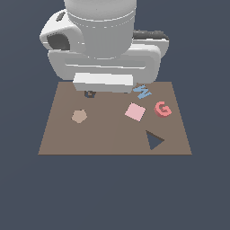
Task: Insert a designated object into the corresponding slot on a board.
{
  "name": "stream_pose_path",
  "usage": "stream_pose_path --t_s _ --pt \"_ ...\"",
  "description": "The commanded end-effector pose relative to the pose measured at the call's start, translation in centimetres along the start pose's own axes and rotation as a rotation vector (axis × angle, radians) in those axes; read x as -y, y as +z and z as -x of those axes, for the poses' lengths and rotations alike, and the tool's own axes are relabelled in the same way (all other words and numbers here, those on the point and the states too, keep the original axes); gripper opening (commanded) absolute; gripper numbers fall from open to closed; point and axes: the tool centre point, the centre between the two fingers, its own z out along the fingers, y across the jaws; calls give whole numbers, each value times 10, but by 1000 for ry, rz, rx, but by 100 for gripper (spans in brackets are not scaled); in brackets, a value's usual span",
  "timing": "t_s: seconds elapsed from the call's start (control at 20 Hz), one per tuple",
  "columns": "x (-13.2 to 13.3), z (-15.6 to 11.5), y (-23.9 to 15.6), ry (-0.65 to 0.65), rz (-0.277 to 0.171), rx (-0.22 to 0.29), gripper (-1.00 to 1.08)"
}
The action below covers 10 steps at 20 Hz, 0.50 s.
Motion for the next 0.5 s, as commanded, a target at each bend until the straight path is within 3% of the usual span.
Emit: stream_pose_path --t_s 0.0,0.25,0.45 --pt "0 0 0 0 0 0 100" --pt "12 -1 8 -29 -1 1 100" --pt "41 0 26 -93 -2 3 100"
